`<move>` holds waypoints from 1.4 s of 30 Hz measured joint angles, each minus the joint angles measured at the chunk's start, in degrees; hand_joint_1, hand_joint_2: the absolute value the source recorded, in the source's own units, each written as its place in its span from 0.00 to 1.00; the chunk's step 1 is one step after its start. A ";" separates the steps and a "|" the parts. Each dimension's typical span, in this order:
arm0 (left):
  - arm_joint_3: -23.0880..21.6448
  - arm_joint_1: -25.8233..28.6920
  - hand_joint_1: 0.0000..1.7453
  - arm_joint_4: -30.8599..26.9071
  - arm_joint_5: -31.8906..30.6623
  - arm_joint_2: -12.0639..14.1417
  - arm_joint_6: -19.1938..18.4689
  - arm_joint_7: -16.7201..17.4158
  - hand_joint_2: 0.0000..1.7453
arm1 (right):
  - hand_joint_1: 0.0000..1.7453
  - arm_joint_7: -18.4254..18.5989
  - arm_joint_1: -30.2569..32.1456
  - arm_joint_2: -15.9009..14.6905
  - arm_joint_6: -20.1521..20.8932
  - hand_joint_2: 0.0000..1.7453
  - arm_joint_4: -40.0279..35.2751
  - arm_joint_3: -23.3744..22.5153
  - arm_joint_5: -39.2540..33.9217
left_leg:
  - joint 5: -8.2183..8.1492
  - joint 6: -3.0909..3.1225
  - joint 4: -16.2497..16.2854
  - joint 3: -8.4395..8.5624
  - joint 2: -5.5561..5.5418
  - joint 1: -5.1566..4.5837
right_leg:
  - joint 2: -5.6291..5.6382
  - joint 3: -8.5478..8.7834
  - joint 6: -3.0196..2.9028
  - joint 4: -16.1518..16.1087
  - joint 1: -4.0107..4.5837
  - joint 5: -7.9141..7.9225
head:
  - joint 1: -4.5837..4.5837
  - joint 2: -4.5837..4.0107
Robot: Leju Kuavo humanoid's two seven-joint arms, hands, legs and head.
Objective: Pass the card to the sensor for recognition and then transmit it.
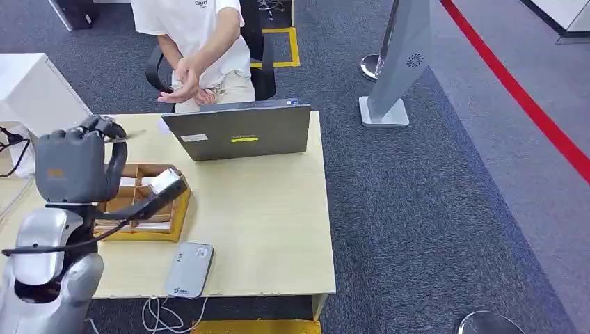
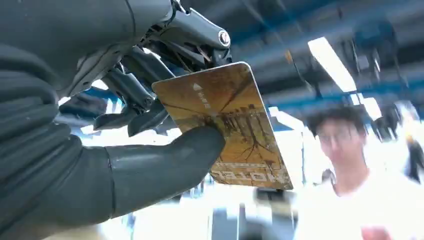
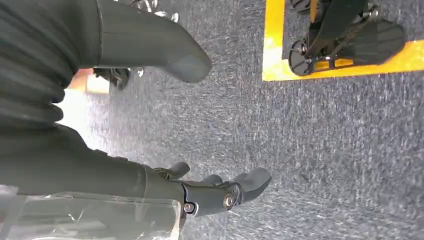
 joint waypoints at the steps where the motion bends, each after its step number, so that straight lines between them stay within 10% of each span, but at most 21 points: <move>1: 0.46 -1.74 1.00 2.67 -1.20 -0.17 3.31 -0.28 1.00 | 0.00 -0.09 -0.11 0.00 0.07 1.00 0.00 0.41 0.66 | 0.02 -0.04 0.00 0.02 0.02 0.00 | 0.01 0.00 -0.02 0.00 0.00 0.03 | -0.02 0.00; 13: 6.69 -21.08 1.00 45.14 -9.56 -1.46 16.38 1.57 1.00 | 0.00 1.97 -0.40 0.00 1.44 1.00 0.50 4.13 4.83 | 0.20 -0.15 0.00 0.01 0.13 0.02 | 0.14 -0.09 -0.10 0.06 0.01 0.17 | 0.02 0.00; 26: 8.98 -24.39 1.00 57.70 -9.41 -2.95 15.96 1.93 1.00 | 0.00 4.92 -0.27 0.00 2.34 1.00 0.83 6.56 7.06 | 0.17 -0.15 0.00 -0.17 0.20 0.00 | 0.25 -0.24 -0.09 0.05 0.00 0.18 | 0.02 0.00; 27: 9.18 -24.41 0.00 57.90 -9.36 -2.99 15.92 1.68 1.00 | 0.00 4.92 -0.24 0.00 2.34 1.00 0.83 6.69 7.08 | 0.16 -0.15 0.00 -0.17 0.25 0.00 | 0.29 -0.25 -0.09 0.05 0.00 0.17 | 0.02 0.00; 42: 10.45 -16.69 0.00 45.99 -6.22 -5.22 11.01 -2.92 1.00 | 0.00 4.70 0.13 0.00 1.92 1.00 0.83 7.36 6.97 | 0.15 -0.14 -0.01 -0.15 0.19 0.00 | 0.24 -0.24 -0.08 0.05 0.00 0.16 | -0.02 0.00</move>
